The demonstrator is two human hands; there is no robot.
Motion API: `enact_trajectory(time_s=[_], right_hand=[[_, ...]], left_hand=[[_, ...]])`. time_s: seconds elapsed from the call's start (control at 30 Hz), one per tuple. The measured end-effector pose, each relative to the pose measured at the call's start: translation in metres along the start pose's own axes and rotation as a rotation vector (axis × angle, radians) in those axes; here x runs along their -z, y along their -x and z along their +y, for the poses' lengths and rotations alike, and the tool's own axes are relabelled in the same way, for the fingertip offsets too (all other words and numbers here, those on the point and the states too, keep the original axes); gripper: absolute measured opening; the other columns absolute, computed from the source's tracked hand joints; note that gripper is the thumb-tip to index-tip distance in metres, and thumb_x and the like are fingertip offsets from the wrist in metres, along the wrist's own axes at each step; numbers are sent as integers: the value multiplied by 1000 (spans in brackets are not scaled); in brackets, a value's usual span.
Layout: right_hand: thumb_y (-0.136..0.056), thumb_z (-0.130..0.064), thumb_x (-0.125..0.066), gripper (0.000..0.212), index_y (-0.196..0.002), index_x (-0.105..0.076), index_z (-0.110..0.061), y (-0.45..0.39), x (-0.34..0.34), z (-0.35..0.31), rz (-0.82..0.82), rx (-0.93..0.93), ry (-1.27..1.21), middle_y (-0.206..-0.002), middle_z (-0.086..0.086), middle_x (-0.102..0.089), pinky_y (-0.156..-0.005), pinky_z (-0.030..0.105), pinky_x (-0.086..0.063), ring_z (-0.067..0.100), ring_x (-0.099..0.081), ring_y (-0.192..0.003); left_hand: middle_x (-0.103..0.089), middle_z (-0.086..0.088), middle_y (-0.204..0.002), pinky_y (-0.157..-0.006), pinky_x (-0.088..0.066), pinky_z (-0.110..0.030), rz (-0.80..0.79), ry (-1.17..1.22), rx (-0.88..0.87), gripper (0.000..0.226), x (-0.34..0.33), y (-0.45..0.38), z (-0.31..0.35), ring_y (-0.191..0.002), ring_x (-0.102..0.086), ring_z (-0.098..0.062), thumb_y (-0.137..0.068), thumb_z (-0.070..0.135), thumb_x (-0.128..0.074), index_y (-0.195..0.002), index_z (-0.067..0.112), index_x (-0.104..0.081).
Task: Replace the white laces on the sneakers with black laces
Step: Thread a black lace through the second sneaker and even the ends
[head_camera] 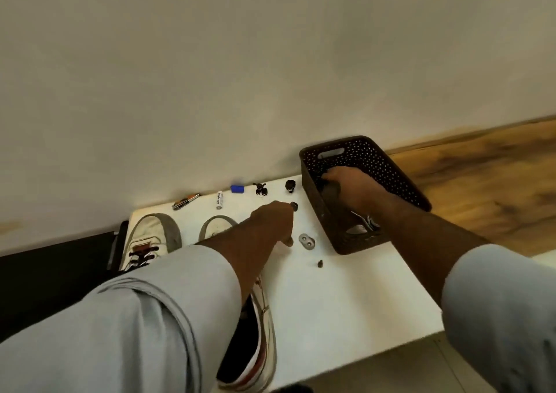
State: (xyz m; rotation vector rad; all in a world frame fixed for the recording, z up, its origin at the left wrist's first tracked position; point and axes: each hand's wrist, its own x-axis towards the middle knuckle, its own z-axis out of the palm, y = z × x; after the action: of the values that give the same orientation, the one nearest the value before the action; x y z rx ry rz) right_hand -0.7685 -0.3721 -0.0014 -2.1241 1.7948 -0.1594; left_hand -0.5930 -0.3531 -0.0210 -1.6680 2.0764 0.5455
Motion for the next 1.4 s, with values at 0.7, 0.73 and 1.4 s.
enact_trajectory(time_s=[0.7,0.73,1.4], right_hand=[[-99,-19,-40,34,-128,-56,-13,-93,-15,35,-46,-164,309,-129,13,-58,-98,46,-44,32,-57,-115],[-99,-21,-40,35,-129,-56,-16,-89,-8,34,-19,-176,243,-128,13,-59,-99,46,-45,32,-57,-114],[-83,-1,-69,32,-113,-67,-12,104,-50,-261,17,15,-1455,-88,8,-75,-59,26,-55,20,-73,-76]], left_hand=[[-54,-14,-128,-94,-48,-34,-4,-46,-77,72,-22,-46,-5,-115,-56,-27,-75,36,-82,-129,3,-48],[-52,-14,-131,-96,-47,-34,-23,-53,-89,74,-18,-44,-6,-118,-54,-27,-76,38,-80,-131,2,-47],[-74,-10,-85,-58,-58,-29,707,1604,-76,16,-56,206,-158,-69,-70,-30,-88,7,-65,-103,8,-70]])
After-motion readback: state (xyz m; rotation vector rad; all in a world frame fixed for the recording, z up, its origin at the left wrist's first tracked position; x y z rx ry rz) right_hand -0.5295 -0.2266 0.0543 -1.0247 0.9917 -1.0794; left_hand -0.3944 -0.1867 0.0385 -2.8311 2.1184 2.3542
